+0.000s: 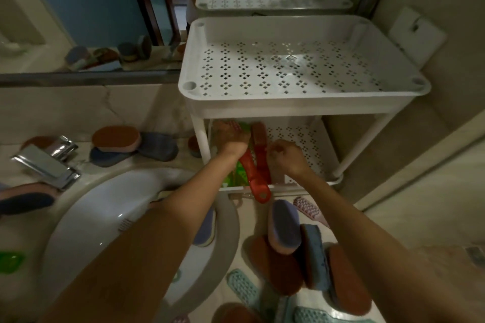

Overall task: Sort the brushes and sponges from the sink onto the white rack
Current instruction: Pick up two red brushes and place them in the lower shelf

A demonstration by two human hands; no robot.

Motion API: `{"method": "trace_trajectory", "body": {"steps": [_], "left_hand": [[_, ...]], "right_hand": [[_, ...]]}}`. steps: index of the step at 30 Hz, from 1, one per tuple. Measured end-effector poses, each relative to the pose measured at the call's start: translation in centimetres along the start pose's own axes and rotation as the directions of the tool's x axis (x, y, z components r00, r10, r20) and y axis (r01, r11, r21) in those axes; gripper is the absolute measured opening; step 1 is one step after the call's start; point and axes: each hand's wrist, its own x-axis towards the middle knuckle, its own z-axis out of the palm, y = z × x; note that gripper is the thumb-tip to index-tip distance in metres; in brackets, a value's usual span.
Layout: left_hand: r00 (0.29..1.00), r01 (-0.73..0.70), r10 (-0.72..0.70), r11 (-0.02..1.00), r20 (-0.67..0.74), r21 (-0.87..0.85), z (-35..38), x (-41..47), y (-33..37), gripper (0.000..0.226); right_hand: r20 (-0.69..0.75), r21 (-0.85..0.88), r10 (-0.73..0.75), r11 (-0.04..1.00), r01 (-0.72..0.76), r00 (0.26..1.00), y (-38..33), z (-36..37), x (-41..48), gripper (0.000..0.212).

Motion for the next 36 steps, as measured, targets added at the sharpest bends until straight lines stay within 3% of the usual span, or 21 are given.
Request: {"method": "trace_trajectory", "body": {"steps": [1,4,7,10,13,17,20,23,27,36], "left_hand": [[0.999,0.015,-0.015,1.000,0.031,0.000,0.1,-0.1,0.5,0.011],[0.994,0.023,-0.027,0.999,0.108,0.038,1.0,-0.5,1.8,0.030],[0.987,0.056,-0.052,0.998,0.155,-0.025,1.8,-0.9,2.5,0.033],[0.979,0.046,-0.029,0.996,0.199,-0.080,2.3,-1.1,2.7,0.030],[0.957,0.058,-0.027,0.993,0.287,-0.101,2.0,-1.2,2.4,0.031],[0.976,0.011,-0.024,0.998,0.216,0.060,1.3,-1.1,1.1,0.029],[0.971,0.026,-0.075,0.976,0.225,0.216,1.1,-1.9,0.3,0.024],[0.978,0.008,-0.066,0.960,0.196,0.281,1.0,-2.4,-1.0,0.033],[0.975,-0.066,-0.031,0.905,0.221,0.421,0.7,-2.3,-2.3,0.029],[0.958,-0.095,-0.038,0.895,0.285,0.435,-0.1,-2.7,-3.6,0.032]], "right_hand": [[0.110,0.089,0.050,0.994,-0.060,0.993,-0.1,-0.5,-0.5,0.019],[0.311,0.183,0.029,0.979,-0.089,0.950,-0.5,-1.4,-1.7,0.020],[0.274,-0.166,-0.027,0.983,0.075,0.961,-0.3,-1.5,-1.8,0.038],[0.171,-0.300,-0.025,0.951,0.076,0.985,-0.1,-1.7,-1.8,0.032],[0.109,-0.336,0.102,0.940,-0.060,0.989,0.8,-1.9,-1.3,0.036],[0.116,-0.415,0.233,0.894,-0.166,0.965,2.4,-2.4,0.0,0.034],[0.146,-0.482,0.258,0.862,-0.159,0.955,2.7,-2.2,0.5,0.025],[0.161,-0.486,0.249,0.862,-0.143,0.955,2.6,-1.3,0.8,0.025],[0.182,-0.446,0.244,0.884,-0.141,0.952,1.9,0.2,0.4,0.041],[0.265,-0.480,0.283,0.868,-0.128,0.922,1.8,0.4,-0.3,0.051]]}}
